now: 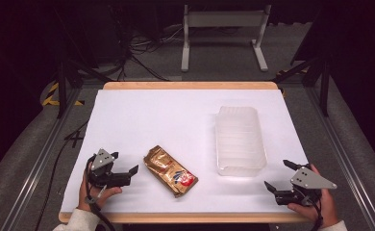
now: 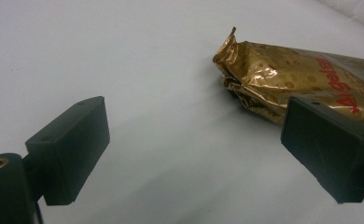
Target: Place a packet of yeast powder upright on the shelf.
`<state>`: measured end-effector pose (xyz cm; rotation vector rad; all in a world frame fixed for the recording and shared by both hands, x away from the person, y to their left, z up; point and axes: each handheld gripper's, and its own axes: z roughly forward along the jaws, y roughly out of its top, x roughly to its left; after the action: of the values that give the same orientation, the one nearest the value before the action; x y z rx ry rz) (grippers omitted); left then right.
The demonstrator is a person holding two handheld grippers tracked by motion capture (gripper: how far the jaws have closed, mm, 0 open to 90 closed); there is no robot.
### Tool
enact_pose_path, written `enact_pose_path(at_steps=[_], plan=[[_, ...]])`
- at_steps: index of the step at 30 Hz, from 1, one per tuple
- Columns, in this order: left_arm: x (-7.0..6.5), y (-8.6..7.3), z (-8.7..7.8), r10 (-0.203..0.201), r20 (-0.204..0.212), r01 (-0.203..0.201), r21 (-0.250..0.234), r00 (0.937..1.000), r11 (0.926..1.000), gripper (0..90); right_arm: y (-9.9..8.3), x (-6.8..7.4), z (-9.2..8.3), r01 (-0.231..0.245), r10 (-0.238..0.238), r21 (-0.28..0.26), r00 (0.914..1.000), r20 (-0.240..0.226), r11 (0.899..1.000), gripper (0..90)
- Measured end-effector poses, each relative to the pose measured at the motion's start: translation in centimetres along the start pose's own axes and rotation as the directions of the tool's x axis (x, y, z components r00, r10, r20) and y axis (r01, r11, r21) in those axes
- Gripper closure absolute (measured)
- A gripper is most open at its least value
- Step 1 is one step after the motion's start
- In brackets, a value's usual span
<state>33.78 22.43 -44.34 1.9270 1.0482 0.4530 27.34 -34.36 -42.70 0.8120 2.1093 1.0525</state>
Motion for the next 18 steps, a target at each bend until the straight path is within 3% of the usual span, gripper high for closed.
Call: enact_pose_path(at_steps=[7,10,12,18], plan=[[-0.1,0.9,1.3,-0.033,0.053,0.032,0.005,0.9980,0.9995,9.2,0.0,0.1,0.1,0.002,-0.002,0.003,1.0000,-0.002,1.000,7.4],[-0.2,1.1,1.8,-0.034,0.068,0.032,0.023,0.9971,0.9992,9.3,0.0,0.0,0.1,0.003,-0.003,0.002,1.0000,-0.004,1.000,7.4],[-0.3,1.5,2.7,-0.061,0.096,0.057,0.047,0.9935,0.9973,9.4,0.0,0.1,0.1,0.005,-0.005,0.004,1.0000,-0.005,1.000,7.4],[-1.1,2.4,4.5,-0.049,0.120,0.039,0.089,0.9916,0.9953,9.3,0.0,0.2,0.2,0.006,-0.006,0.008,1.0000,-0.004,1.000,7.4]])
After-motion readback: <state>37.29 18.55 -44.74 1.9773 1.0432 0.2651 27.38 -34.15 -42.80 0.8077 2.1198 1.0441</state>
